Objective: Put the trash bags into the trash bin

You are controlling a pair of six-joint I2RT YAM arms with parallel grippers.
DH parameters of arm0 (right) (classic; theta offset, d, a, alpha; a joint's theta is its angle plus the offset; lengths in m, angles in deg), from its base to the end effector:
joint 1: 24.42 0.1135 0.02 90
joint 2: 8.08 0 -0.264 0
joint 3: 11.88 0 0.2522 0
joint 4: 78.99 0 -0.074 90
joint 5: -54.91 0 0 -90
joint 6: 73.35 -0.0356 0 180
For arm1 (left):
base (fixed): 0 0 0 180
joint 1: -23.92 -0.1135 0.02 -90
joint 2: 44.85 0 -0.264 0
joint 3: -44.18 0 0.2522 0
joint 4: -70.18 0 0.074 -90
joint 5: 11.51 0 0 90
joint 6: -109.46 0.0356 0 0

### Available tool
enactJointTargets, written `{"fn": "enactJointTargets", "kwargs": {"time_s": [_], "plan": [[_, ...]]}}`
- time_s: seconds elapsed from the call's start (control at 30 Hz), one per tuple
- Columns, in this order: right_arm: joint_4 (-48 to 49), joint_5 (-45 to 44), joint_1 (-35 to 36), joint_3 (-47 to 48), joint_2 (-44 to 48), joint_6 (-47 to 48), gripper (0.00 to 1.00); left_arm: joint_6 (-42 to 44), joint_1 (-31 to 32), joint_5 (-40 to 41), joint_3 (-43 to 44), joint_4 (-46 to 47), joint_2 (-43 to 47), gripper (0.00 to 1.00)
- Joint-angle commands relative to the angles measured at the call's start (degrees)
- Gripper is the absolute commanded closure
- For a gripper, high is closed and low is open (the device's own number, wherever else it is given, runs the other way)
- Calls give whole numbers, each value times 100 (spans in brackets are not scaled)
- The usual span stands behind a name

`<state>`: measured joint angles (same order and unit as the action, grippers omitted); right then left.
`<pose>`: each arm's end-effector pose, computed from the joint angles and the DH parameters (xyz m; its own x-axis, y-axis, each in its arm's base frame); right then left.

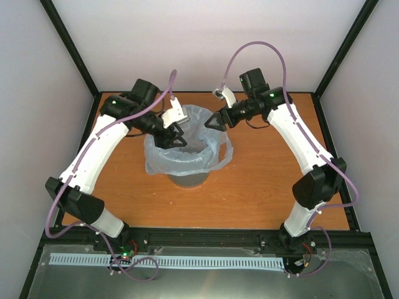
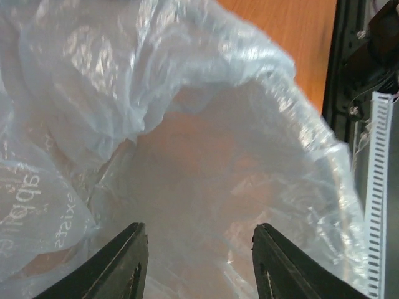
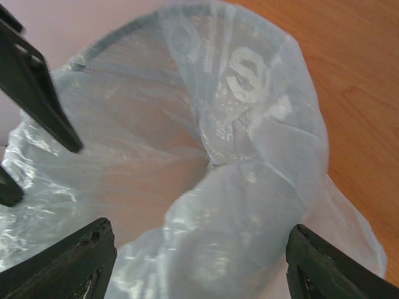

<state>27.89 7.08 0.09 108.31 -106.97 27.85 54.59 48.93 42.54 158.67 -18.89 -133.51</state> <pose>0.3157 0.1702 0.3870 -0.5686 -0.4174 -0.7089 -0.8109 0.4293 0.3976 0.2514 -0.1403 0.3955 -0.3270 0.6666 -0.6699 0.9415 0.2914 -0.1696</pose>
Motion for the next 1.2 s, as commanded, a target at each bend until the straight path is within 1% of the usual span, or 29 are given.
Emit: {"fn": "enactJointTargets", "kwargs": {"time_s": [0.0, 0.07, 0.17, 0.3, 0.43, 0.5, 0.63, 0.93, 1.17], "plan": [[10, -33, -227, -273, 511, -1, 25, -3, 148, 662, -154, -4, -255, 54], [21, 4, -407, -391, 652, -40, 25, -57, 233, 837, -196, 51, -446, 56], [42, -50, -647, -462, 778, -92, 25, -119, 366, 1043, -257, 155, -646, 57], [152, -332, -835, -709, 940, -126, 25, -194, 541, 1296, -324, 351, -963, 57], [217, -409, -943, -1087, 1143, -146, 26, -181, 657, 1538, -336, 387, -1315, 57], [228, -432, -961, -1249, 1240, -143, 26, -150, 662, 1656, -498, 518, -1417, 58], [264, -477, -996, -1478, 1406, -145, 26, -36, 664, 1919, -1176, 994, -1508, 58], [304, -705, -1038, -1774, 1502, -127, 26, -203, 806, 1885, -2057, 1682, -1950, 59], [300, -754, -1045, -1851, 1436, -135, 26, -443, 1000, 1837, -2401, 1966, -2241, 60]]}}
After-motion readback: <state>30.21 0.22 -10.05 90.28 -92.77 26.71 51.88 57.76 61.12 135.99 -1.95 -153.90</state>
